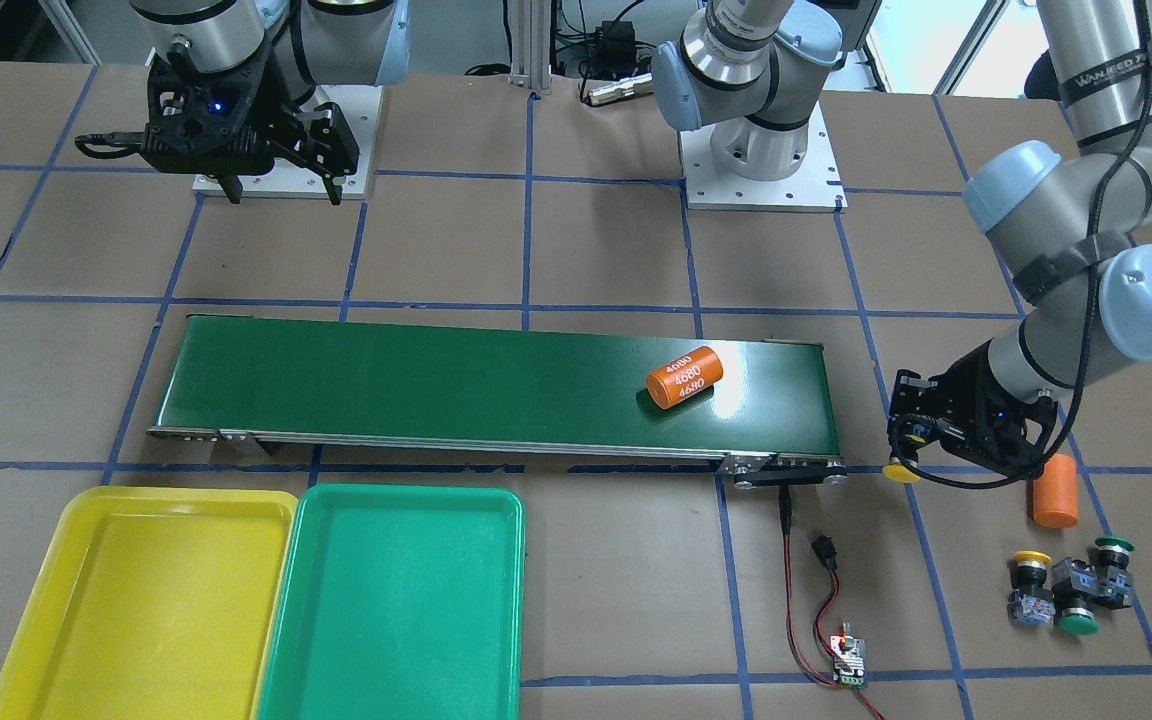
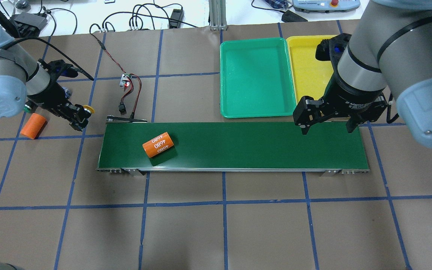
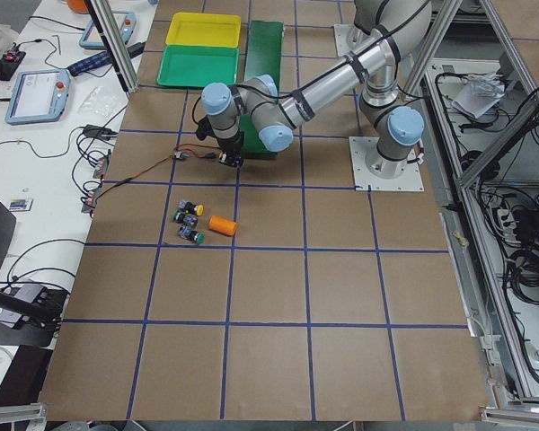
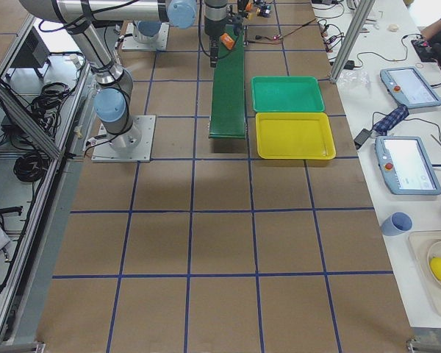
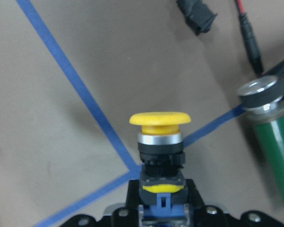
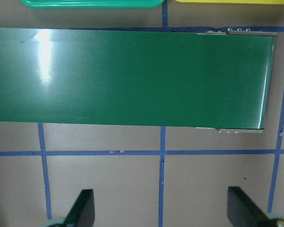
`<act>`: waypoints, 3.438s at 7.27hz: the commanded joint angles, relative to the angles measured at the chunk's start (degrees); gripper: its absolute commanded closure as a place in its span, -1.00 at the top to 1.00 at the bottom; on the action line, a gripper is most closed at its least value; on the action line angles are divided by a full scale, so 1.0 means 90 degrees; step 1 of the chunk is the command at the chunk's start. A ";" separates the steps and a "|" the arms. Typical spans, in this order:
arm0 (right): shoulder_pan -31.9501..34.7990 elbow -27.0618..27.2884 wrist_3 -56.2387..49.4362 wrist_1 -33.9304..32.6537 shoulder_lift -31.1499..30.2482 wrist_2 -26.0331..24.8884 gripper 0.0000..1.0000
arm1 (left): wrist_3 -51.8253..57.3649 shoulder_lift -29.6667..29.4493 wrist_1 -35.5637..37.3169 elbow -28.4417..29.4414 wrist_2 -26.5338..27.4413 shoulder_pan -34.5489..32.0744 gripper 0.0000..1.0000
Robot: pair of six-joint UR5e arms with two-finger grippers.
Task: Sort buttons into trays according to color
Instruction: 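Carry the yellow-topped button onto the belt and release it, then move the left gripper to the second orange cylinder and grasp it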
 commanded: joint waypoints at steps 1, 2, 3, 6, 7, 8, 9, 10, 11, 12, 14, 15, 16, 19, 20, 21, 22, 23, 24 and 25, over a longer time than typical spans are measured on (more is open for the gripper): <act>0.0009 0.0000 -0.0010 0.0000 0.0000 -0.0010 1.00 | -0.1704 0.0441 -0.0285 -0.0053 0.0021 -0.0676 -1.00; -0.0001 0.0000 0.0000 0.0000 0.0000 0.0000 1.00 | -0.2300 0.0490 -0.0324 -0.0053 0.0021 -0.0892 -1.00; 0.0009 0.0000 0.0000 0.0000 0.0000 0.0000 1.00 | -0.2857 0.0530 -0.0324 -0.0063 0.0021 -0.1146 -1.00; -0.0001 0.0000 -0.0010 0.0000 0.0000 -0.0010 1.00 | -0.4314 0.0851 -0.0227 -0.0792 -0.0076 -0.1431 -1.00; -0.0001 -0.0010 -0.0010 0.0000 0.0000 -0.0010 1.00 | -0.4521 0.0910 -0.0197 -0.1056 -0.0067 -0.1441 -1.00; -0.0001 0.0000 -0.0010 0.0000 0.0000 0.0000 1.00 | -0.4523 0.0911 -0.0139 -0.1126 -0.0077 -0.1461 -1.00; -0.0001 0.0000 0.0000 0.0000 0.0000 -0.0010 1.00 | -0.4426 0.0766 -0.0110 -0.1137 -0.0058 -0.1499 -1.00; -0.0001 -0.0010 0.0000 0.0000 0.0000 -0.0010 1.00 | -0.4174 0.0648 0.0258 -0.1089 -0.0057 -0.1548 -1.00; -0.0001 -0.0010 -0.0010 0.0000 0.0000 -0.0020 1.00 | -0.3756 0.0647 0.0571 -0.1107 -0.0067 -0.1636 -1.00; -0.0001 -0.0010 -0.0010 0.0000 -0.0010 -0.0020 1.00 | -0.3655 0.0628 0.0594 -0.1117 -0.0038 -0.1646 -0.97; -0.0001 0.0068 -0.0010 0.0019 -0.0088 -0.0020 1.00 | -0.3605 0.0560 0.0652 -0.1079 -0.0096 -0.1627 0.90; -0.0001 0.0107 0.0000 0.0000 -0.0117 -0.0020 1.00 | -0.3489 0.0569 0.0652 -0.1011 -0.0106 -0.1588 1.00; 0.0009 0.0117 -0.0010 0.0000 -0.0117 -0.0010 1.00 | -0.3150 0.0579 0.0527 -0.0652 -0.0038 -0.1481 1.00; 0.0009 0.0117 0.0000 0.0009 -0.0117 -0.0020 1.00 | -0.1202 0.0239 -0.0529 0.0307 -0.0067 0.0319 1.00; -0.0001 0.0117 0.0000 0.0000 -0.0117 -0.0020 1.00 | -0.0284 -0.0063 -0.0432 0.0337 -0.0086 0.0858 1.00; 0.0009 0.0117 0.0000 0.0000 -0.0117 -0.0010 1.00 | 0.0179 -0.0365 -0.0132 0.0521 -0.0048 0.1163 1.00; -0.0001 0.0117 0.0000 0.0000 -0.0117 -0.0010 1.00 | 0.0310 -0.0736 0.0065 0.0804 -0.0009 0.1302 1.00; -0.0001 0.0117 0.0000 0.0000 -0.0117 -0.0020 1.00 | 0.0321 -0.1078 0.0076 0.1096 -0.0009 0.1380 1.00; -0.0001 0.0137 -0.0010 0.0000 -0.0117 -0.0020 1.00 | 0.0388 -0.1352 0.0115 0.1273 -0.0009 0.1420 1.00; -0.0001 0.0146 -0.0010 0.0000 -0.0127 -0.0116 1.00 | 0.0428 -0.1674 0.0483 0.1430 0.0011 0.1488 1.00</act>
